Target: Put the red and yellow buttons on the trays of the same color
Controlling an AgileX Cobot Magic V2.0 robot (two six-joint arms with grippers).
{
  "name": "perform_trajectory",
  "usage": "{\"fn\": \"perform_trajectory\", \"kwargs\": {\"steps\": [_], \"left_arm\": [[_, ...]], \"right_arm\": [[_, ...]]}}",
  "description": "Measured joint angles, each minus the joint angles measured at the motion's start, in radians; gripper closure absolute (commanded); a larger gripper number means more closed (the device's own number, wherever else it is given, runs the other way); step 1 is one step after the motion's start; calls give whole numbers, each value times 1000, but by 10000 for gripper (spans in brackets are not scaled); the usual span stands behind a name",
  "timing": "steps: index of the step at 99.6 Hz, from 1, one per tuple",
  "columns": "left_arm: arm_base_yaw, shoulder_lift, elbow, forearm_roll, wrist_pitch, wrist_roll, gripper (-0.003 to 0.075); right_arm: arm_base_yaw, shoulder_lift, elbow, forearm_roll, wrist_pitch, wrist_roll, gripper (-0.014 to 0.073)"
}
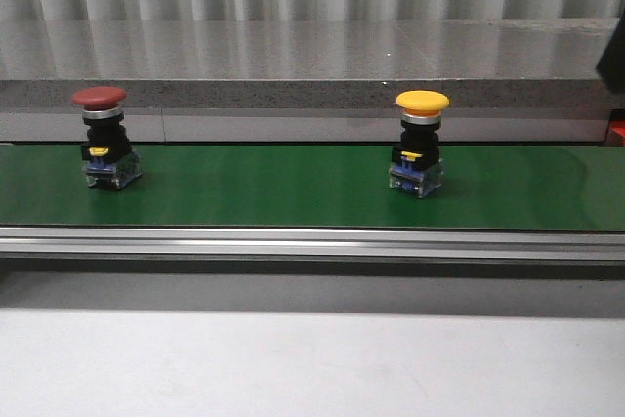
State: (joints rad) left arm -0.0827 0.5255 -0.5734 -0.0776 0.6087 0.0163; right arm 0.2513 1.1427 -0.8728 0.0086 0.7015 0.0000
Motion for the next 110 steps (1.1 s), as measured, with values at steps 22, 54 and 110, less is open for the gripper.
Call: {"fn": "perform_trajectory", "kwargs": {"steps": [22,54,110], "left_arm": [[0,0,0,0,0,0,739],[0,0,0,0,0,0,739],[0,0,2,0,2,0,739]], "right_arm": [[66,174,-98,0,-25,0,27],[90,338,-207,5,-44,0,27],[90,439,-242,5,-101,0,495]]}}
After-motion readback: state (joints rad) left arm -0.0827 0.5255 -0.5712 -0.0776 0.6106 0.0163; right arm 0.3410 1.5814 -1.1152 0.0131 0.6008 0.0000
